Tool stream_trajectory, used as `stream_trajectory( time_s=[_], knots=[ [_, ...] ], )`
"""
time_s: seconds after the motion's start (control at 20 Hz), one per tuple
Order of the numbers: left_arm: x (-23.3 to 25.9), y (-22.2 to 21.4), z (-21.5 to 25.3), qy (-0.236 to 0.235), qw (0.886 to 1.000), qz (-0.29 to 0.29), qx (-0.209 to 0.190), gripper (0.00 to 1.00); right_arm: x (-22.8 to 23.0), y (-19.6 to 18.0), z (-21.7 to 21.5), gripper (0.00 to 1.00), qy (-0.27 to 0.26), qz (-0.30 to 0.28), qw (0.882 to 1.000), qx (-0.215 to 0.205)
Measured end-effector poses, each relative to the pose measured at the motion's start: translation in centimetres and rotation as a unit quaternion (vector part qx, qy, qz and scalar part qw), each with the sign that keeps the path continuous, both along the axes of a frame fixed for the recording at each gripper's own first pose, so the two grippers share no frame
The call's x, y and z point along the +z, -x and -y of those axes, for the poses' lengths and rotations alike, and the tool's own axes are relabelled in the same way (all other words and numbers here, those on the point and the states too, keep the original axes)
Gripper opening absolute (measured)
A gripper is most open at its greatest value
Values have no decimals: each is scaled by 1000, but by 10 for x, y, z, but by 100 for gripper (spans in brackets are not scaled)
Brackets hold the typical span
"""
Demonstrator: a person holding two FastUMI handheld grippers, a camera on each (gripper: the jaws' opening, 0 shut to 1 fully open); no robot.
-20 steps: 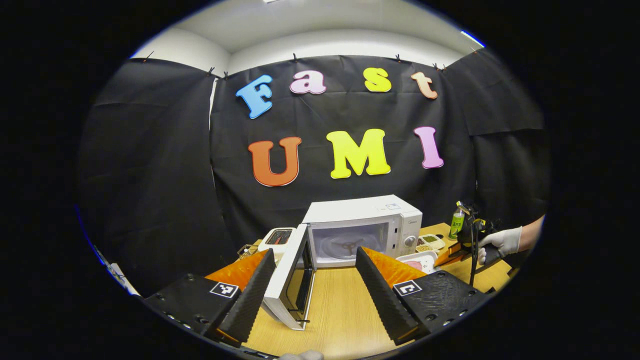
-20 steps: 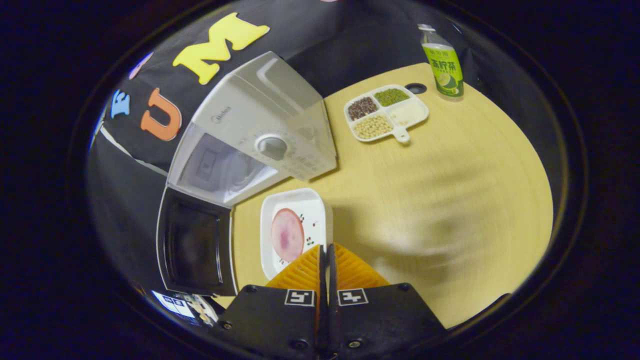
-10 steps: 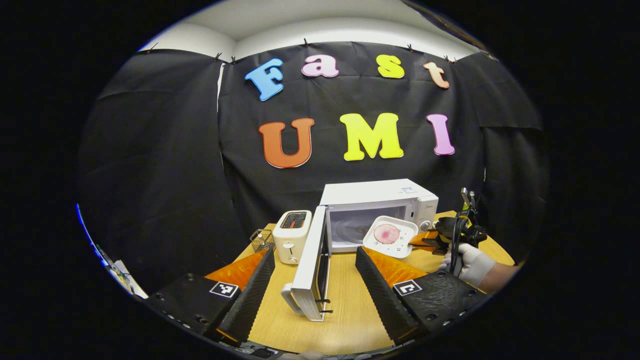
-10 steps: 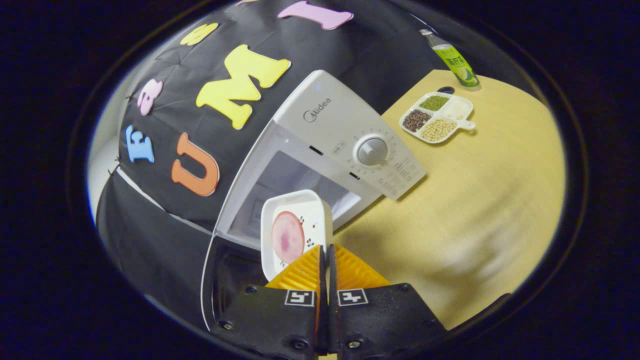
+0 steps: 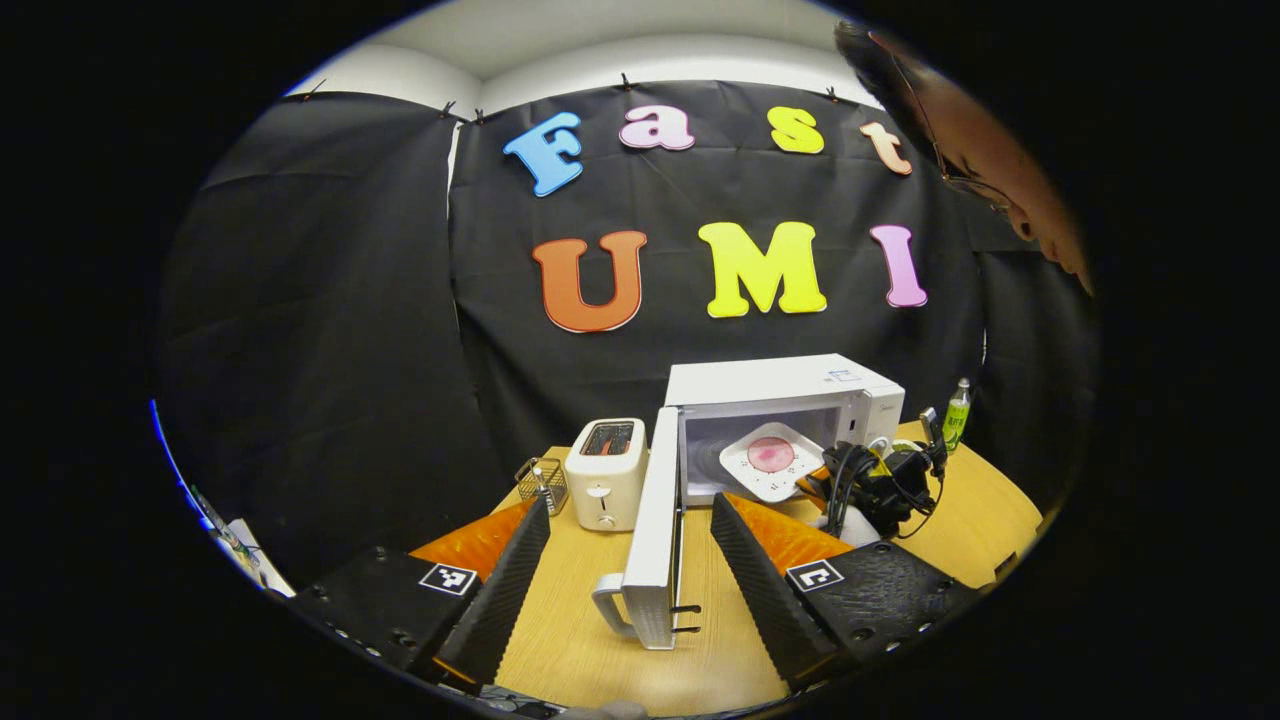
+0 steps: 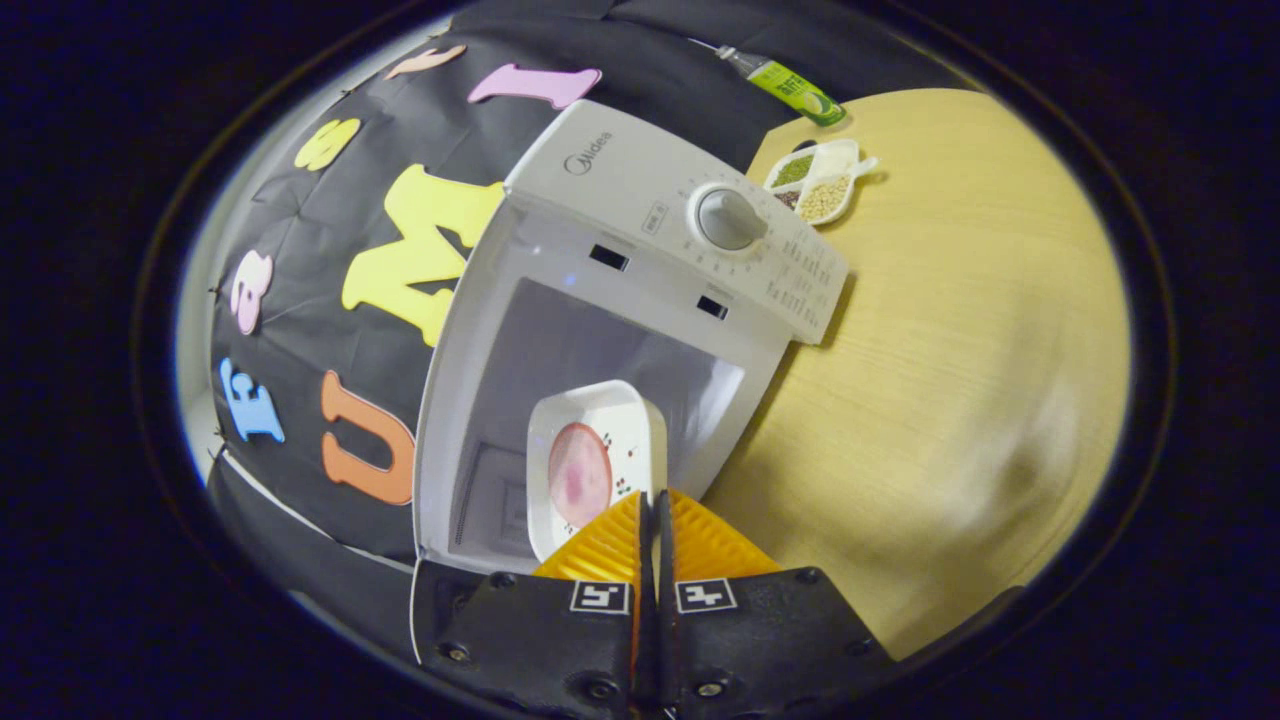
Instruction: Open the microwave oven with the left hand, put the food in, and close the microwave oven.
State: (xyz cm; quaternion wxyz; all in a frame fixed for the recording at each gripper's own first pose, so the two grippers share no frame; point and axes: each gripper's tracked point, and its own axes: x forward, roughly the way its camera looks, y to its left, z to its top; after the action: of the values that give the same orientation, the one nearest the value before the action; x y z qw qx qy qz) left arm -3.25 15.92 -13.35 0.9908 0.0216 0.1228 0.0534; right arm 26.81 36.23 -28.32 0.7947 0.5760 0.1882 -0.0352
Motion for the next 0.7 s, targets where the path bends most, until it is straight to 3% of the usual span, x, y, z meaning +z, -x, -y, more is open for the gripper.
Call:
stream_trajectory(
  time_s=[0.25,0.35,0.7],
  knots=[
    [-3,-12,-8,-2,1000,0,1,96,-1,-42,-7,4,-19,10,999,-46],
    [-7,-17,-9,1,1000,-2,1,96,-11,-60,-9,0,-25,2,998,-53],
    [-18,-33,-3,6,1000,-9,-8,96,-27,-93,-14,4,-24,-13,998,-61]
  ],
)
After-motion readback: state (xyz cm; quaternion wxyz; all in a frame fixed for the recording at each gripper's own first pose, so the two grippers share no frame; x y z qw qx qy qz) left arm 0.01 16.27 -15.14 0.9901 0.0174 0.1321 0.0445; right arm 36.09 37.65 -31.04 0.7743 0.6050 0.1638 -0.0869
